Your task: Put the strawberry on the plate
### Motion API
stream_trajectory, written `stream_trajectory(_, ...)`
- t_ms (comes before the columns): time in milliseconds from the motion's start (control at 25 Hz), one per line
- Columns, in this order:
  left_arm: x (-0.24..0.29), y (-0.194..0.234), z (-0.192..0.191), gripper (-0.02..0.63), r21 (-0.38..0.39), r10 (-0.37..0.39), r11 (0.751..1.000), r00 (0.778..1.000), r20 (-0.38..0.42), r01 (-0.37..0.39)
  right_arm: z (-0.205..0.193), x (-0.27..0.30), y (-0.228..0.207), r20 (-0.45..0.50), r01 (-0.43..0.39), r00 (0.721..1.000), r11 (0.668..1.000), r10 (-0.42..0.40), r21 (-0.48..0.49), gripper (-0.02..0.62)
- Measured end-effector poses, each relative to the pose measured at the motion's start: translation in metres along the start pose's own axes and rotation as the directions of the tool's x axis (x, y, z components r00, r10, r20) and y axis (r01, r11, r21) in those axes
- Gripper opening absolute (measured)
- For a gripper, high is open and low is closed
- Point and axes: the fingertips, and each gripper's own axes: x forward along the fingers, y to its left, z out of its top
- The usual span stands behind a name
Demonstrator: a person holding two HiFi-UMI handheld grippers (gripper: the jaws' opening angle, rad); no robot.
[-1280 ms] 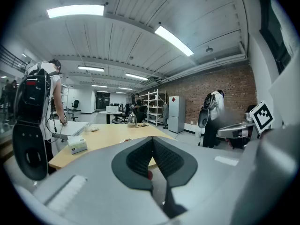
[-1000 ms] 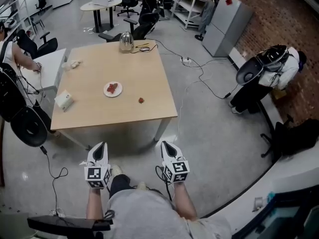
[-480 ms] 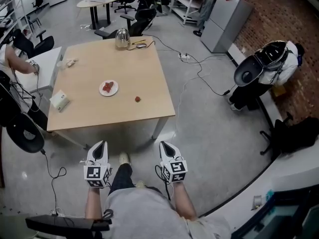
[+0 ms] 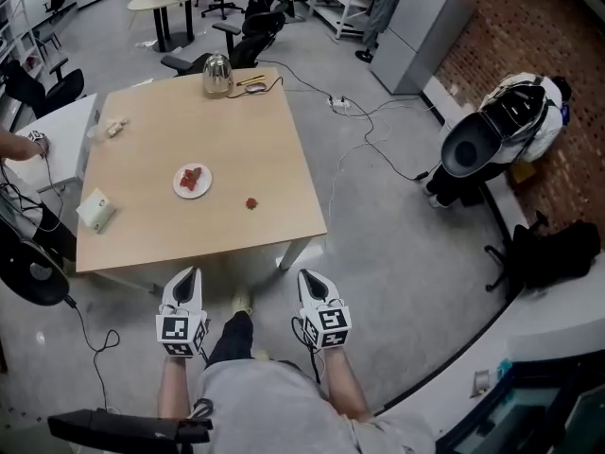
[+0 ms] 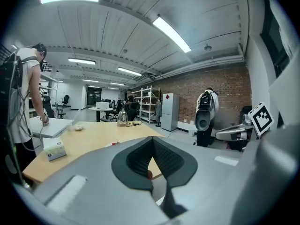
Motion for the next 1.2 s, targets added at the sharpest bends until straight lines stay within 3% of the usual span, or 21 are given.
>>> stream_trajectory(680,0.119,0.085,0.036,0.02,-0.021,-0.021,1.0,1.0,-0.012,0.02,0.059,0.137,-0.022,-0.023,0.013,1.0,1.0,-0.013,-0.006,0.008)
stream_trajectory(1200,0.17,0.14,0.028,0.02,-0.061,-0.007,0.998,1.0,-0.025,0.005,0.065,0.213,-0.023,-0.073,0.003,0.997,0.999,-0.006,-0.043,0.006)
